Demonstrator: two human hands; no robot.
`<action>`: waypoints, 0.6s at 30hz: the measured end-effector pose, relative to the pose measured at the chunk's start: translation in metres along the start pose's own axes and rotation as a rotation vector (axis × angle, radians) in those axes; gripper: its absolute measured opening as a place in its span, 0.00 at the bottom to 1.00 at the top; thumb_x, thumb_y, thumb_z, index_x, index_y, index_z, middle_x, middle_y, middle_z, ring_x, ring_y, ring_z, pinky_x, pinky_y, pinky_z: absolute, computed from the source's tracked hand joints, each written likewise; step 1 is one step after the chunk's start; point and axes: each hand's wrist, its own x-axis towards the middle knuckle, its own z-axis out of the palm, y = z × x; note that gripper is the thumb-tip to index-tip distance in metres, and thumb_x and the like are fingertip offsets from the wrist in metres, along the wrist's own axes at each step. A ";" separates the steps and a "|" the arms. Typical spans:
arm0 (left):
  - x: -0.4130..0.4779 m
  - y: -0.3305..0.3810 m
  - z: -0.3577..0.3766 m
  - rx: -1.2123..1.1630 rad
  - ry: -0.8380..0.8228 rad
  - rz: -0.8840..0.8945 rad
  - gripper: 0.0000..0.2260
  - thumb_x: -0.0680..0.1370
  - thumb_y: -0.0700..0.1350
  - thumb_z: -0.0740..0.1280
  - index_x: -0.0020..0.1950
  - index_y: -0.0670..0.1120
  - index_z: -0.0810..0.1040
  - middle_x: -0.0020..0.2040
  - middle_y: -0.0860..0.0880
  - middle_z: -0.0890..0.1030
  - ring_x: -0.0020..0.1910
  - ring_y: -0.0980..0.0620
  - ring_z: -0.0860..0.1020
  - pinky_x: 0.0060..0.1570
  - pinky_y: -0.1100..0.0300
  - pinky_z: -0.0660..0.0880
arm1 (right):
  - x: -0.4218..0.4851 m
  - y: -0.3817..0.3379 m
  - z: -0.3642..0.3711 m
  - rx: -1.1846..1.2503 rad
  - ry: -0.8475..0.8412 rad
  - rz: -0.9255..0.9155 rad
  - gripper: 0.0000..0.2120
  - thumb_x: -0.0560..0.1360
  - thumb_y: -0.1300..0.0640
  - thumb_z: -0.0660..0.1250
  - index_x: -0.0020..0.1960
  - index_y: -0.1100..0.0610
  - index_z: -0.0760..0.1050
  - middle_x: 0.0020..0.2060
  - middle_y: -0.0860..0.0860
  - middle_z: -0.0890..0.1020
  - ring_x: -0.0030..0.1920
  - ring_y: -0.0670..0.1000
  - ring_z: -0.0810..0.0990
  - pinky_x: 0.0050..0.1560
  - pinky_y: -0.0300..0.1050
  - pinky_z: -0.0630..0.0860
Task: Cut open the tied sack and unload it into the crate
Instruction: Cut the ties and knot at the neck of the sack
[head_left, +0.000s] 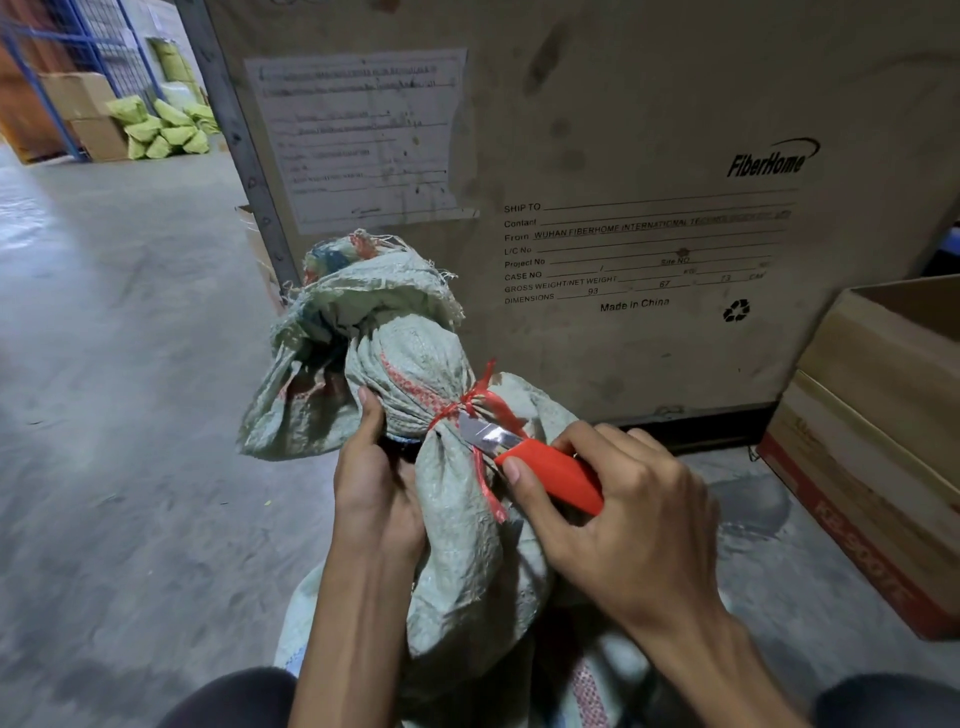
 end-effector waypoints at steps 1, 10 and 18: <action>0.000 -0.001 -0.001 -0.009 -0.010 -0.024 0.24 0.83 0.58 0.58 0.64 0.41 0.80 0.56 0.40 0.86 0.51 0.43 0.86 0.58 0.45 0.80 | 0.000 -0.001 0.000 -0.004 0.001 0.005 0.20 0.72 0.32 0.63 0.37 0.49 0.73 0.30 0.45 0.76 0.35 0.49 0.76 0.28 0.44 0.70; 0.009 -0.006 -0.007 -0.047 -0.098 -0.052 0.24 0.83 0.59 0.59 0.57 0.40 0.83 0.47 0.40 0.88 0.40 0.43 0.88 0.38 0.43 0.84 | 0.001 0.001 0.000 0.041 0.012 0.026 0.21 0.69 0.33 0.65 0.34 0.51 0.72 0.28 0.46 0.74 0.32 0.48 0.75 0.28 0.43 0.68; 0.011 -0.009 -0.006 -0.002 -0.100 -0.021 0.25 0.82 0.59 0.60 0.65 0.41 0.80 0.59 0.40 0.85 0.55 0.43 0.85 0.59 0.45 0.78 | 0.003 -0.001 0.000 -0.006 -0.010 0.085 0.23 0.68 0.32 0.64 0.34 0.52 0.73 0.29 0.48 0.77 0.33 0.52 0.79 0.28 0.44 0.69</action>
